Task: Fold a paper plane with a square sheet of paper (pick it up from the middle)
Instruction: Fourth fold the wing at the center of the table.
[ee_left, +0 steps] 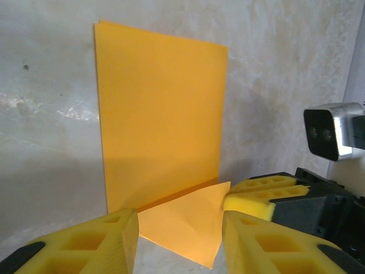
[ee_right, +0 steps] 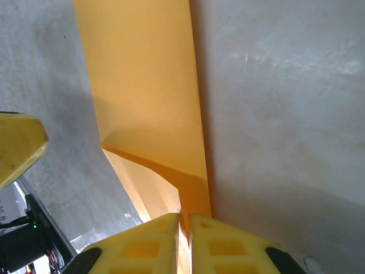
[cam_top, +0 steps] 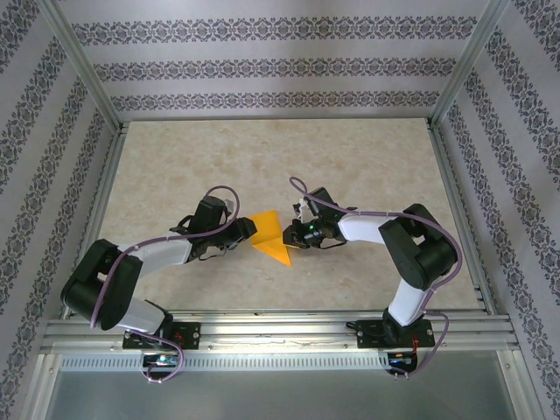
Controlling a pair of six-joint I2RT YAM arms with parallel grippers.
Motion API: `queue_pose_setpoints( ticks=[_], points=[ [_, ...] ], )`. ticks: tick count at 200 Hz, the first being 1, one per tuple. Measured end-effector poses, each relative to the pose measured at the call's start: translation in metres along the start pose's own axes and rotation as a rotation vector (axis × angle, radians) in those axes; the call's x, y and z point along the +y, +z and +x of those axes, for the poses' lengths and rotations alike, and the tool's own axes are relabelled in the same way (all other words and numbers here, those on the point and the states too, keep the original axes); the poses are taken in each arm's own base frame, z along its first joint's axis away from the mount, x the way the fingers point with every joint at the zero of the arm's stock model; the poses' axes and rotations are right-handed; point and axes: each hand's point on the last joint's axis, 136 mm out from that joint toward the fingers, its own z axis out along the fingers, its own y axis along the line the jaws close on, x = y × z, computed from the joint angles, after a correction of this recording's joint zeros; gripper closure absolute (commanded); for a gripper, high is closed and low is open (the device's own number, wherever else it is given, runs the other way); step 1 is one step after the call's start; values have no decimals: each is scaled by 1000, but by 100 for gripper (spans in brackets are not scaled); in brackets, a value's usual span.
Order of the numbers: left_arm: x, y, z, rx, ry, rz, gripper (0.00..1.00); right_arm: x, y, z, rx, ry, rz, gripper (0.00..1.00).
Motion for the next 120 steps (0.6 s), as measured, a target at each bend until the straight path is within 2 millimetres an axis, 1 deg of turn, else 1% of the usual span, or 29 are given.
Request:
queue_pose_setpoints(
  ticks=[33,60,70,92,120],
  points=[
    [5,4,4,23,-9,-10,57,1,-1,-1,0,2,-11,95],
    [5,5,5,29,-11,-10,51,1,-3,-4,-8,3,-32,96],
    [5,5,5,33,-12,-8,50,1,-4,-4,-10,2,-43,96],
    [8,4,2,29,-25,-9,48,2,-6,-4,-8,10,-82,97],
    [12,3,-3,20,-39,-13,47,9,-8,-4,-8,10,-133,98]
  ],
)
